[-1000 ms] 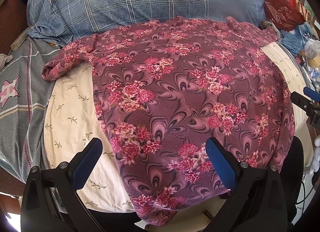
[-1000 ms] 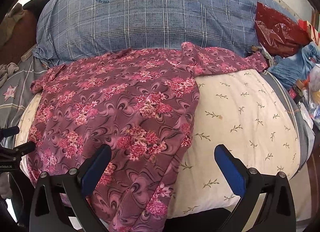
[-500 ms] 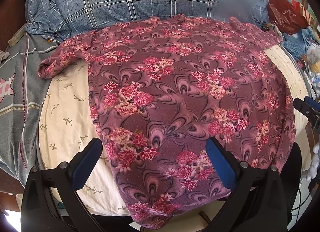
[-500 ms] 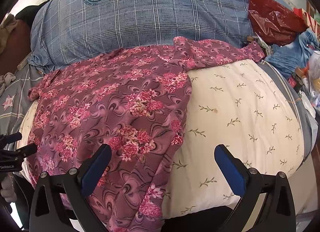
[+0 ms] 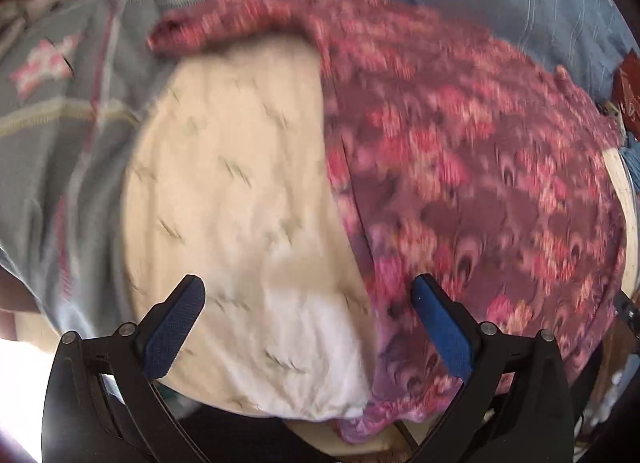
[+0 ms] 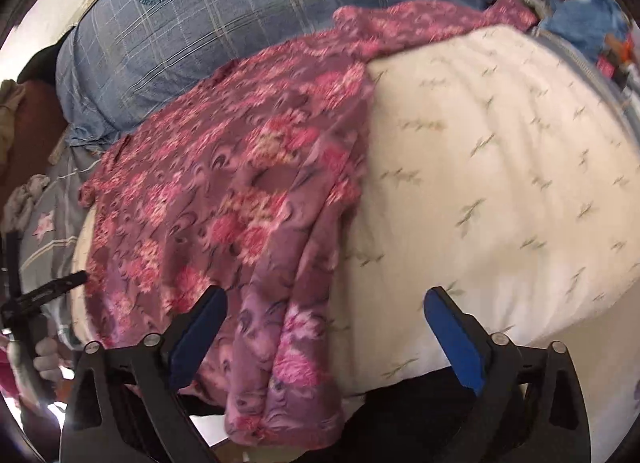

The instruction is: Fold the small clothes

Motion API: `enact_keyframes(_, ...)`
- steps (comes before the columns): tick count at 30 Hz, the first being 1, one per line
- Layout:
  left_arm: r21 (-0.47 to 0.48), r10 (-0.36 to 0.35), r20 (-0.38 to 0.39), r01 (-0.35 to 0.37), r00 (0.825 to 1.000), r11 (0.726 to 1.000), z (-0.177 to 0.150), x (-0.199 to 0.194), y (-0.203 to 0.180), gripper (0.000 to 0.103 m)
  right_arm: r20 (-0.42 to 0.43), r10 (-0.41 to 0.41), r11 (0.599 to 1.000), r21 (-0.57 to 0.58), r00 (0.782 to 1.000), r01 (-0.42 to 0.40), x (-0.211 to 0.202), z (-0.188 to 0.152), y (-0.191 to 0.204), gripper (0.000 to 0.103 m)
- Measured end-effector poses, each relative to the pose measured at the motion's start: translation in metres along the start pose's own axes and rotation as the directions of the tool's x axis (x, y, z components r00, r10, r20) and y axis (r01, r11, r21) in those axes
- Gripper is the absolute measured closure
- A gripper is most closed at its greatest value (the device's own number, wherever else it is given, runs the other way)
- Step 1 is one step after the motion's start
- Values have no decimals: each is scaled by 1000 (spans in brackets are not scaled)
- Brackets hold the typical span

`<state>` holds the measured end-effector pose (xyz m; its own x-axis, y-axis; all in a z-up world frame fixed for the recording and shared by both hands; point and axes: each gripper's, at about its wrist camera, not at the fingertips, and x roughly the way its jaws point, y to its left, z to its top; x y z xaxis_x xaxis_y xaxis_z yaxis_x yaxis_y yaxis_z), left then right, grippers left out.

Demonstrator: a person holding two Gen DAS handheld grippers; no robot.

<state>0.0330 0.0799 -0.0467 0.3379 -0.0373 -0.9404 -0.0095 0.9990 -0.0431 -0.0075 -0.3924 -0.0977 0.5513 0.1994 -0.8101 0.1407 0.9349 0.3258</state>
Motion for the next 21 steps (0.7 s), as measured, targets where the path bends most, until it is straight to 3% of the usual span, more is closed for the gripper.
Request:
enact_keyframes(3,21,-36,-57,37,998,999,-12,13,-11,0,-30,45,999,-6,999,-45,12,-8,9,26)
enact_keyframes(4,31,-14,-43,16,999,999,-14,12,-15,0,-35,29,999,-21,999,-29,16,-9,12,48)
enact_keyframes(5,40,-11,-27,12,1000,999,-15,10,-18,12,-29,-7,999,-49,1000,5,18,-10,16,74)
enact_keyframes(6,45,-31,-15,31,999,998,-15,6,-20,34,-22,-8,998,-61,1000,6,17,-10,16,88)
enact_keyframes(7,44,-44,-3,44,999,998,-14,1,-20,48,-24,34,998,-52,999,-35,14,-9,14,97)
enact_keyframes(8,42,-68,2,67,998,997,-13,-5,-19,77,-13,55,998,-36,998,-55,9,-8,10,97)
enact_keyframes(9,26,-108,-8,108,994,994,-10,-9,-15,87,19,61,997,-38,998,-60,-1,-7,6,97)
enact_keyframes(13,-29,-146,-37,145,989,989,-4,-11,-2,88,98,37,999,17,994,-39,-34,-3,-29,98)
enact_keyframes(16,-53,-162,-49,159,986,986,-7,-7,1,85,45,9,991,132,999,-15,-22,-7,-63,97)
enact_keyframes(18,-62,-179,-44,176,983,982,-8,-11,4,80,1,-57,975,213,998,55,-14,-13,-79,94)
enact_keyframes(19,-64,-184,-44,181,982,981,-9,-10,8,77,5,-35,967,254,999,32,-15,-15,-87,92)
enact_keyframes(21,-70,-191,-42,188,981,980,-13,-10,11,60,49,53,939,337,997,-67,-23,-20,-100,90)
